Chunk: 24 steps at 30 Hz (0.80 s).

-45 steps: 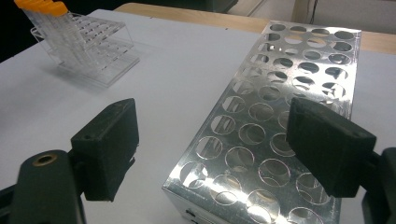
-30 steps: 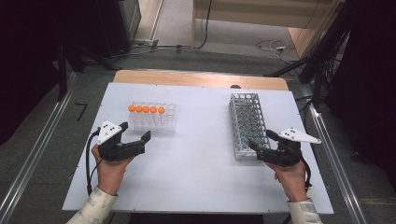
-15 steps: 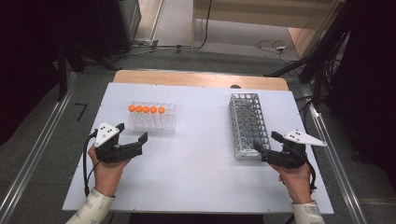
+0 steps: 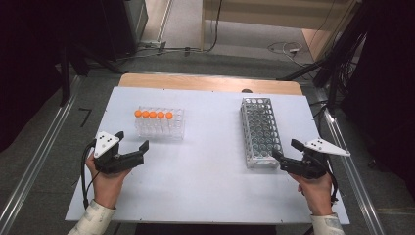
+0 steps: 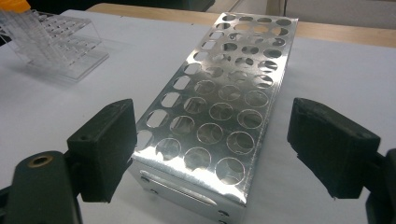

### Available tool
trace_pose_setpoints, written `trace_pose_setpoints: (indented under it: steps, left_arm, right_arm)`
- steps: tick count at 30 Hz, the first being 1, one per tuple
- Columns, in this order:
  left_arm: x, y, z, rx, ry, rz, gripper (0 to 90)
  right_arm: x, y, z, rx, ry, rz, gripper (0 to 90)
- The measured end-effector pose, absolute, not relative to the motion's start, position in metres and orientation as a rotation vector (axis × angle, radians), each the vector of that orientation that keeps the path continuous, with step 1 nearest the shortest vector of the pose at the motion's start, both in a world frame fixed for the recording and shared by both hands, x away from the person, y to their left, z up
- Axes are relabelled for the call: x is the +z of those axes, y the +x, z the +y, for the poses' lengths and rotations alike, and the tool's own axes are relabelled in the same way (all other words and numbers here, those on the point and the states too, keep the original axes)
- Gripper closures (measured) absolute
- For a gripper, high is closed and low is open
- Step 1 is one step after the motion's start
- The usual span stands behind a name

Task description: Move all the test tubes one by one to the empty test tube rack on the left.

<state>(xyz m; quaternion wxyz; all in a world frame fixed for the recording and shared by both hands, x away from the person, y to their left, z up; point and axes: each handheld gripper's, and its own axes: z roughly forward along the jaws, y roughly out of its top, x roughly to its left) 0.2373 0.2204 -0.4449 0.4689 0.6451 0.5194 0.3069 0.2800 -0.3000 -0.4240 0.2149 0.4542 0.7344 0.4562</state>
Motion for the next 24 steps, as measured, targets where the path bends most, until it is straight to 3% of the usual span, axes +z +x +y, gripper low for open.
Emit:
trace_pose_setpoints:
  steps: [24]
  left_arm:
    - [-0.45,0.225,0.237,0.768,1.546,1.305,10.6]
  right_arm:
    - [-0.428,0.271,-0.324,1.233,1.307,1.998,14.4]
